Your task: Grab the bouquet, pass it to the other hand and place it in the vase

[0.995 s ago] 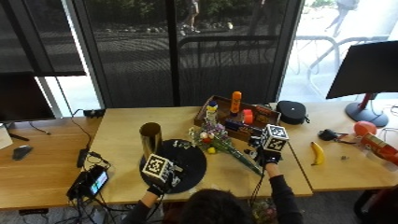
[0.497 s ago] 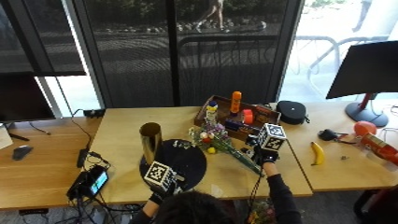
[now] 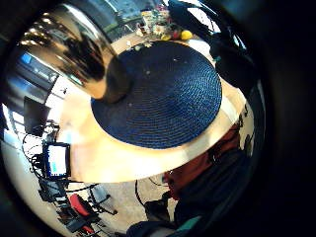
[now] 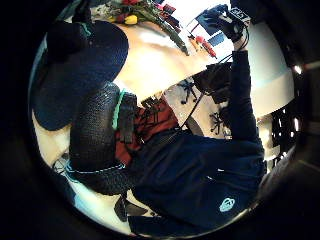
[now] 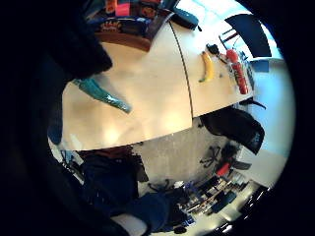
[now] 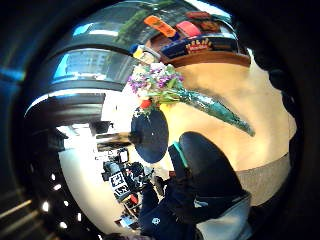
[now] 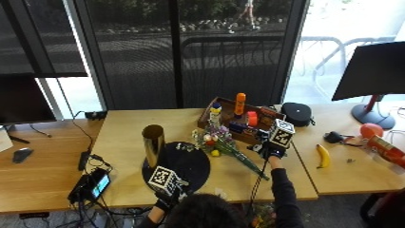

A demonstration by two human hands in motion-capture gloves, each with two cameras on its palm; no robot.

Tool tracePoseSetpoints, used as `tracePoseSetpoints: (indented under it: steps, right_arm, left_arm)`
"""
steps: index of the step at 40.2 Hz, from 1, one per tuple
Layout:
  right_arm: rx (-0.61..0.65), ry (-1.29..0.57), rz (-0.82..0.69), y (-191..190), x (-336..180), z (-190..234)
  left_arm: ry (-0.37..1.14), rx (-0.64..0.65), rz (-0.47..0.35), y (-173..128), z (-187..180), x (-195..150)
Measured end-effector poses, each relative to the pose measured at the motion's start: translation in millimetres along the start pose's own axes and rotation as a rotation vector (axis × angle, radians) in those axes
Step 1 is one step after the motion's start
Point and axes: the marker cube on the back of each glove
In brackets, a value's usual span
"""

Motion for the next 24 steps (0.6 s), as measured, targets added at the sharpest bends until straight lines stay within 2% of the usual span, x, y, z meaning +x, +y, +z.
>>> tracePoseSetpoints:
  steps: [9,14,18,24]
  right_arm:
    - [-0.175,0.044,0.127,-26.7,14.1,64.0]
    - [-0.151,0.119,0.209,-4.8,12.2,82.4]
    - [-0.197,0.137,0.176,-4.1,12.4,107.9]
    - [-0.111,0.255,0.188,-4.8,10.3,120.3]
  left_arm:
    - [0.003,-0.006,-0.003,-1.9,-0.7,-5.4]
    - [-0.008,-0.014,-0.004,-2.2,-5.4,-9.2]
    - [-0.007,-0.017,-0.001,-4.1,-10.1,-9.9]
    - [-0.012,-0.045,-0.019,-4.9,-19.0,-10.4]
